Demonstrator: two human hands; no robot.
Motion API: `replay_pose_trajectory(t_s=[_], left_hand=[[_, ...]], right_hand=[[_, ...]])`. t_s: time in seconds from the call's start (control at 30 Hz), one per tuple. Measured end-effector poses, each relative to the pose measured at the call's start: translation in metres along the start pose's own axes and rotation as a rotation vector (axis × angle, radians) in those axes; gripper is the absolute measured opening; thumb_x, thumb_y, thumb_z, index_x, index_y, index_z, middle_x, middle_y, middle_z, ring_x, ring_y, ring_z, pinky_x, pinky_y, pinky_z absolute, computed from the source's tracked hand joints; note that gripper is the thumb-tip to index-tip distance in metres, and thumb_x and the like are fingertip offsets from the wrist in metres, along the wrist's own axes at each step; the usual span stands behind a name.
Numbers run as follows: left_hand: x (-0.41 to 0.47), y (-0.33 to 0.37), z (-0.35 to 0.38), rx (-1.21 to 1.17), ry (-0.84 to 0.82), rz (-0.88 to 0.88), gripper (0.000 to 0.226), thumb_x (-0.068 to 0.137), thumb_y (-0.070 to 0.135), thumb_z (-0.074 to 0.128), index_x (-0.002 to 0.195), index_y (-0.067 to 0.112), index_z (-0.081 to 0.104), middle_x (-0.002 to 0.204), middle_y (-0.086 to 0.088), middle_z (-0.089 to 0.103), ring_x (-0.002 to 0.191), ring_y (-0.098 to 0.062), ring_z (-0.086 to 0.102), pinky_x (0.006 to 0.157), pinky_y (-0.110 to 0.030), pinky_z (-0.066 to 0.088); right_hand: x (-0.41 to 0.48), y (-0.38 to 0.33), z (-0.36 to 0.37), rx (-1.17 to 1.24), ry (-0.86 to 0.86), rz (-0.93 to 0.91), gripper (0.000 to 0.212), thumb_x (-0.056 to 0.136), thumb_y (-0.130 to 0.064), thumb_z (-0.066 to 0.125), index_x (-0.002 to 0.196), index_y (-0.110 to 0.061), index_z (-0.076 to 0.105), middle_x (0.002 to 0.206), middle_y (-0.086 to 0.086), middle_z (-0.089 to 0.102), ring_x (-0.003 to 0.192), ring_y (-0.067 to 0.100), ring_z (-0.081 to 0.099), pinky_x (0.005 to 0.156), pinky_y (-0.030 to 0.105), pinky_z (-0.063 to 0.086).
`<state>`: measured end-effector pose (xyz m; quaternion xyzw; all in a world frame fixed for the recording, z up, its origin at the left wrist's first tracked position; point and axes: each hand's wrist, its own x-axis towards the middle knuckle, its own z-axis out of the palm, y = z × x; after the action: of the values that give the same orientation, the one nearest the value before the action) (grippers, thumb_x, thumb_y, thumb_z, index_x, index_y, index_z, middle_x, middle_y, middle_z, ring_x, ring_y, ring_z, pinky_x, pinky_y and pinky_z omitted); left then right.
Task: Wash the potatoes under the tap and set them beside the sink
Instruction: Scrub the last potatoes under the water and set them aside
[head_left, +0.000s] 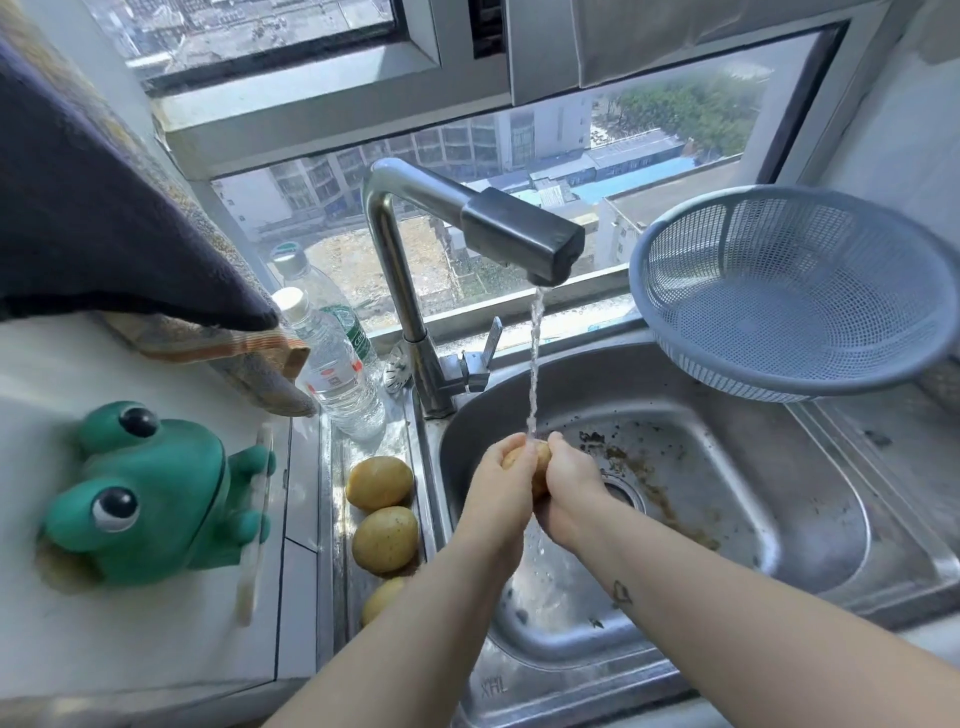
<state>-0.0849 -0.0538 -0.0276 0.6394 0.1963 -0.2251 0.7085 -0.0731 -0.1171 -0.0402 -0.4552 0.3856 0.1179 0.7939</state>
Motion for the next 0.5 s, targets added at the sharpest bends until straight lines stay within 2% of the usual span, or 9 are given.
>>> replay_pose_trajectory(t_s=[0.07,0.13,0.2,0.27,0.33,0.4,0.43,0.5], left_hand=[[0.0,0.002,-0.001,-0.06,0.029,0.045,0.021,0.093,0.005,0.048,0.098,0.012,0.067,0.092,-0.009,0.071,0.083,-0.018,0.064,0.068,-0.024,0.051],[0.002,0.007,-0.002,-0.158,0.085,0.016,0.023,0.093,0.007,0.051,0.08,0.013,0.068,0.074,-0.006,0.069,0.074,-0.017,0.062,0.067,-0.028,0.053],[0.007,0.013,-0.004,-0.239,0.138,-0.089,0.016,0.094,0.013,0.054,0.083,0.011,0.066,0.075,-0.008,0.066,0.074,-0.02,0.062,0.068,-0.034,0.055],[0.01,0.019,-0.007,-0.302,0.144,-0.228,0.016,0.095,0.02,0.053,0.091,0.007,0.062,0.084,-0.014,0.066,0.076,-0.024,0.063,0.064,-0.038,0.055],[0.012,0.024,-0.01,-0.323,0.123,-0.344,0.02,0.096,0.02,0.047,0.089,0.006,0.06,0.083,-0.016,0.065,0.074,-0.026,0.063,0.058,-0.037,0.054],[0.013,0.025,-0.011,-0.304,0.11,-0.389,0.023,0.095,0.016,0.042,0.092,0.005,0.061,0.081,-0.017,0.065,0.072,-0.026,0.064,0.053,-0.034,0.054],[0.014,0.024,-0.011,-0.303,0.103,-0.388,0.024,0.094,0.014,0.04,0.096,0.004,0.062,0.083,-0.018,0.066,0.073,-0.027,0.065,0.053,-0.034,0.055],[0.014,0.02,-0.009,-0.307,0.076,-0.334,0.027,0.093,0.009,0.038,0.102,0.001,0.063,0.087,-0.019,0.067,0.076,-0.028,0.066,0.051,-0.032,0.056]], right_hand=[[0.001,0.001,-0.002,-0.088,-0.05,-0.074,0.042,0.103,-0.028,0.032,0.083,-0.009,0.063,0.083,0.013,0.066,0.079,0.022,0.061,0.088,0.04,0.049],[0.002,0.004,-0.007,-0.207,-0.107,-0.171,0.034,0.102,-0.024,0.034,0.095,-0.013,0.065,0.097,0.01,0.067,0.09,0.019,0.062,0.093,0.037,0.048],[0.0,0.004,-0.013,-0.314,-0.195,-0.275,0.026,0.101,-0.023,0.039,0.115,-0.019,0.061,0.118,0.007,0.063,0.109,0.017,0.058,0.102,0.036,0.044],[-0.002,0.003,-0.022,-0.47,-0.284,-0.383,0.031,0.099,-0.028,0.045,0.13,-0.026,0.051,0.13,0.001,0.056,0.12,0.015,0.052,0.106,0.033,0.04],[-0.008,0.0,-0.028,-0.618,-0.327,-0.457,0.042,0.094,-0.027,0.055,0.135,-0.03,0.045,0.125,-0.007,0.054,0.114,0.008,0.053,0.097,0.018,0.041],[-0.012,0.0,-0.029,-0.693,-0.333,-0.503,0.045,0.09,-0.023,0.062,0.13,-0.031,0.045,0.113,-0.01,0.057,0.1,0.001,0.056,0.083,0.007,0.042],[-0.012,0.001,-0.028,-0.673,-0.316,-0.515,0.04,0.088,-0.023,0.064,0.124,-0.03,0.048,0.106,-0.009,0.059,0.095,0.0,0.057,0.08,0.008,0.044],[-0.01,0.004,-0.023,-0.568,-0.223,-0.544,0.029,0.086,-0.024,0.066,0.111,-0.026,0.052,0.099,-0.004,0.062,0.093,0.007,0.06,0.084,0.021,0.049]])
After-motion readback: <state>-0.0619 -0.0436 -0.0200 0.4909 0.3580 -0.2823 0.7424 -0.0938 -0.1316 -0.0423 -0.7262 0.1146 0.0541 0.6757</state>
